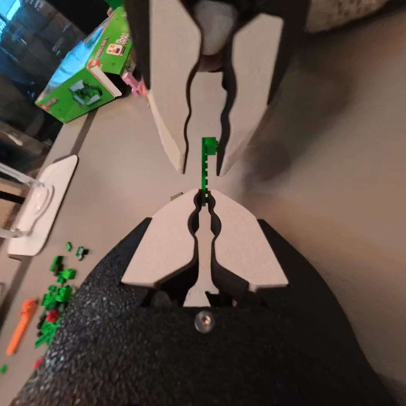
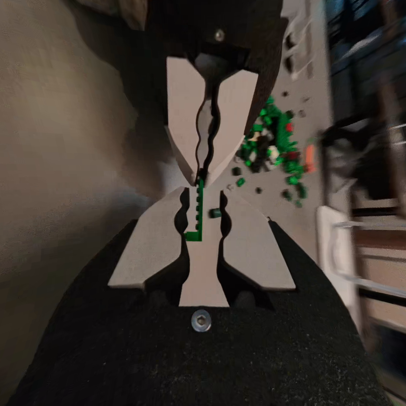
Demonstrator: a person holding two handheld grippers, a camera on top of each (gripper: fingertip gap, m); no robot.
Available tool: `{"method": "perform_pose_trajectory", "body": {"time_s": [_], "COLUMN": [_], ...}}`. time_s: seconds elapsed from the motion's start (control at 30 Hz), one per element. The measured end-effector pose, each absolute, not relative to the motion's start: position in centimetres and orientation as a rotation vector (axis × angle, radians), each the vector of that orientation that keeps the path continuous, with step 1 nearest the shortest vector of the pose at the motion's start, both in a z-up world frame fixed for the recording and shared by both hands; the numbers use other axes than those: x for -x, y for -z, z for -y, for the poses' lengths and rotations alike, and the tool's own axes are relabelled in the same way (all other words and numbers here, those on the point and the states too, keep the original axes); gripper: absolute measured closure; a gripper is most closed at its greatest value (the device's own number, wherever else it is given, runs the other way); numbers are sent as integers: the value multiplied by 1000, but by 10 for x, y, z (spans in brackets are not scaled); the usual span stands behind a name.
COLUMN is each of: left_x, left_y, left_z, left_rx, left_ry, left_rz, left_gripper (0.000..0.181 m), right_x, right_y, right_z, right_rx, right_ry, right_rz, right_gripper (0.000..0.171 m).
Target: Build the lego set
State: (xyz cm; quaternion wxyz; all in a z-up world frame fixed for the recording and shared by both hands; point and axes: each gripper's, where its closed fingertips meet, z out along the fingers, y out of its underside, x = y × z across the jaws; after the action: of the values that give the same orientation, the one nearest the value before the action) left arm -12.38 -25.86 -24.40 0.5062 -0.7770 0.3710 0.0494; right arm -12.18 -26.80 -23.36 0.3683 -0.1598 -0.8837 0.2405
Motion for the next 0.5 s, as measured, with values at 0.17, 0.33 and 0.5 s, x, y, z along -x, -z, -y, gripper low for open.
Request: {"method": "perform_pose_trajectory", "body": {"time_s": [0.17, 0.33, 0.5], "left_x": [115, 113, 127], "left_y": [250, 246, 241], "left_z": [260, 260, 250], "left_rx": [1833, 1817, 1860], "left_ry": [-211, -187, -211], "left_rz": [-1022, -1008, -830], "left_gripper": [177, 178, 165], "right_x": [112, 110, 116], "right_y": [245, 256, 251], "right_z": [269, 263, 251], "right_rx": [521, 543, 638], "right_ry": [-596, -481, -509], "right_rz": [2414, 2456, 2397], "right_gripper": [164, 165, 166]}}
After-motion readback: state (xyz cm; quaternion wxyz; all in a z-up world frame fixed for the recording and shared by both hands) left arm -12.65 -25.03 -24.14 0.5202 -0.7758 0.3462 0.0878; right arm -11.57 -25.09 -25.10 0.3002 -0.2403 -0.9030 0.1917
